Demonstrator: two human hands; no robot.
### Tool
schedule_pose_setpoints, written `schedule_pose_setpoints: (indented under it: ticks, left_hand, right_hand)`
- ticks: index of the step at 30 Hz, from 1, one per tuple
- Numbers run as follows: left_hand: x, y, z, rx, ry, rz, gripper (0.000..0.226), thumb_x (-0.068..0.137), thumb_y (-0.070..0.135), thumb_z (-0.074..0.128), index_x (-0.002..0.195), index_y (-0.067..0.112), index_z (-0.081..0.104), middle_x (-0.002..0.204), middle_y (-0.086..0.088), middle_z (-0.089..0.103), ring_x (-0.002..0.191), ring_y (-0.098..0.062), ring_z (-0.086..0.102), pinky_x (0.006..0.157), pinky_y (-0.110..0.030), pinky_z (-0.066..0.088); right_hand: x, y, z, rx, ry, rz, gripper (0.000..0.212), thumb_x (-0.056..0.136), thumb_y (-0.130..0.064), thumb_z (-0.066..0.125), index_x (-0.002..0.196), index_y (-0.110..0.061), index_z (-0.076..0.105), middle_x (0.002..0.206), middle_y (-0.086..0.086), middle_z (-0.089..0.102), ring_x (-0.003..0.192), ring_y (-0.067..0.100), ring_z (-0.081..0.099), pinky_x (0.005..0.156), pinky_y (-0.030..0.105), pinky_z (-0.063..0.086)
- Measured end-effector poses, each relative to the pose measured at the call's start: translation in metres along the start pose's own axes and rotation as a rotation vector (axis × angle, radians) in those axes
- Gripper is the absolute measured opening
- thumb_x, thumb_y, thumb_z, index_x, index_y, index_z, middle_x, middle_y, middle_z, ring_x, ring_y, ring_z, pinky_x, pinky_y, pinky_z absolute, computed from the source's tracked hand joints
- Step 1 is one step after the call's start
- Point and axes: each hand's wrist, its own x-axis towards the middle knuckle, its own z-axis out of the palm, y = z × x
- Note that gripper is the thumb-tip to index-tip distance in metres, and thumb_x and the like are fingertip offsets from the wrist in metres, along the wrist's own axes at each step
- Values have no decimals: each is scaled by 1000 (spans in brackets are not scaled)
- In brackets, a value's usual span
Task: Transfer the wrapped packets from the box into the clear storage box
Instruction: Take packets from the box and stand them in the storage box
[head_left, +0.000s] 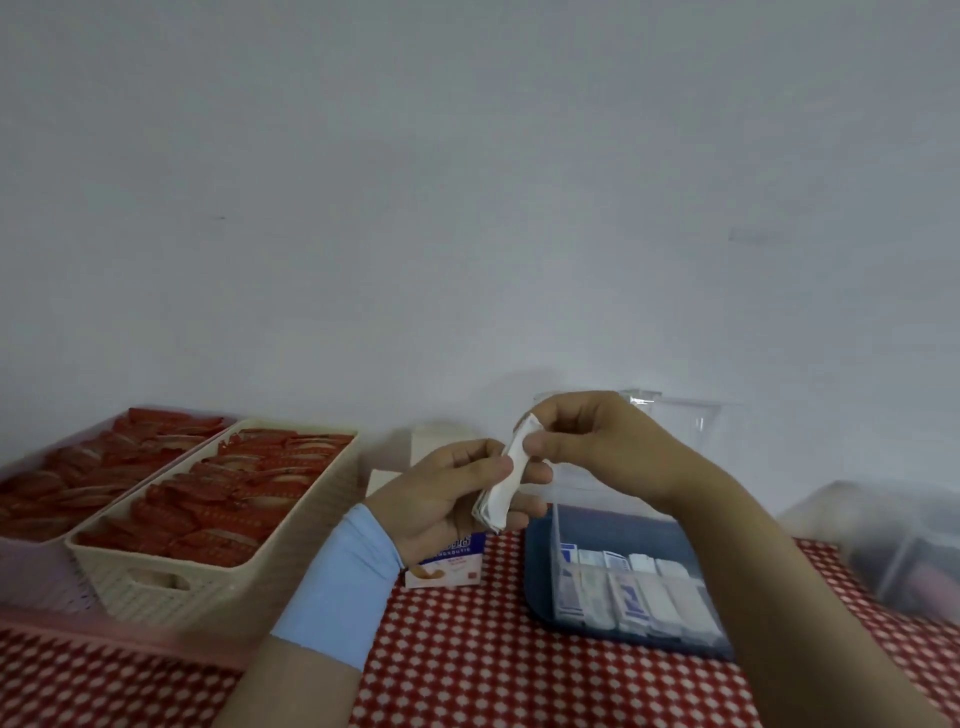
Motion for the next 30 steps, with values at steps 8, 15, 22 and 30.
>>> schedule_pose_setpoints:
  ticks: [8,15,22,30]
  left_hand:
    - [19,-15,53,470,226,91,9,89,18,69,94,11,68,95,-8,75,89,-23,71,79,-36,56]
    - [51,-19,106,997,309,186,7,78,13,76,81,17,71,71,1,71,62,-10,66,59,-20,56]
    - [85,-45,130,904,290,169,8,81,14,75,88,15,71,78,-6,72,68,-17,67,65,-28,61]
    - [103,-69,126,1363,33,-137,46,89,51,60,124,22,63,120,6,65,111,-17,60,97,-34,46]
  right_hand:
    - [-43,-2,-48,-195,105,89,5,89,-7,72,88,-8,77,74,-1,72,64,9,63,57,13,45]
    - [-70,2,-89,-352,141,215,5,90,-15,69,89,-13,74,69,-6,71,64,9,67,58,21,47]
    - [-81,14,-119,-510,113,303,9,92,-21,69,92,-16,76,66,-1,72,59,9,64,52,20,42]
    - [-74,63,-129,-811,21,431,8,92,-17,68,95,-15,74,85,1,72,57,15,70,66,30,58]
